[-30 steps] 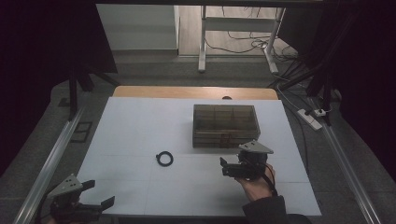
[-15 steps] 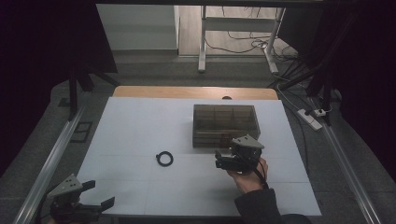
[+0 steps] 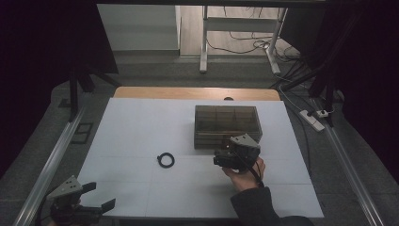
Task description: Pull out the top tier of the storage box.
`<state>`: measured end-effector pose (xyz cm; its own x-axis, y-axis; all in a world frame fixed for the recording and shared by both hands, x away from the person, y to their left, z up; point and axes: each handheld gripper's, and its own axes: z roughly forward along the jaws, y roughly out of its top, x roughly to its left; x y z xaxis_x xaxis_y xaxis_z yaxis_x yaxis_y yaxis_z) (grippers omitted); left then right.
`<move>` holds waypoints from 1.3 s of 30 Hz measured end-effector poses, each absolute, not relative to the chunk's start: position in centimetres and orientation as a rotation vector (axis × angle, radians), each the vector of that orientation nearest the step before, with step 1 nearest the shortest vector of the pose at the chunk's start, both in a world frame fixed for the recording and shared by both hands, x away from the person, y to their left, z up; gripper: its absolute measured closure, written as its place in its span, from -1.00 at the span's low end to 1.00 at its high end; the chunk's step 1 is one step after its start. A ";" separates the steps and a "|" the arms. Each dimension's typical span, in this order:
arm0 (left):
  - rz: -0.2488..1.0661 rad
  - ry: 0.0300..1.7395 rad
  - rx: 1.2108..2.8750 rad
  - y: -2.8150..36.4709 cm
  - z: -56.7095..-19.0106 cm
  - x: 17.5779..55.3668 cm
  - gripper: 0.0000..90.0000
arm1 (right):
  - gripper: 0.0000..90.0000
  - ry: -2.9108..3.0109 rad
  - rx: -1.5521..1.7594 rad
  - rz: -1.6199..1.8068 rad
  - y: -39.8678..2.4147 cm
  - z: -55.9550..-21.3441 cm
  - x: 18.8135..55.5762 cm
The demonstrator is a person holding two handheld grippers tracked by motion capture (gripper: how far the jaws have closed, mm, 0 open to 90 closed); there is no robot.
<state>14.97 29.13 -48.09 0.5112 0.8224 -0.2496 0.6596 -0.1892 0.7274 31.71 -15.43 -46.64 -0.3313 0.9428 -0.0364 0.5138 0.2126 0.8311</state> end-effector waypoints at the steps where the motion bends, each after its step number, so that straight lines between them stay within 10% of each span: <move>1: 0.247 1.218 1.922 29.1 -48.1 15.0 -1.00 | -1.00 1.918 1.351 1.012 -15.2 -46.8 31.9; 15: 0.243 1.217 1.919 29.2 -48.1 15.0 -1.00 | -0.87 1.844 1.337 0.957 -14.3 -46.9 33.1; 39: 0.239 1.216 1.921 29.2 -48.1 15.0 -0.99 | -0.06 1.711 1.411 0.873 -13.3 -48.1 33.5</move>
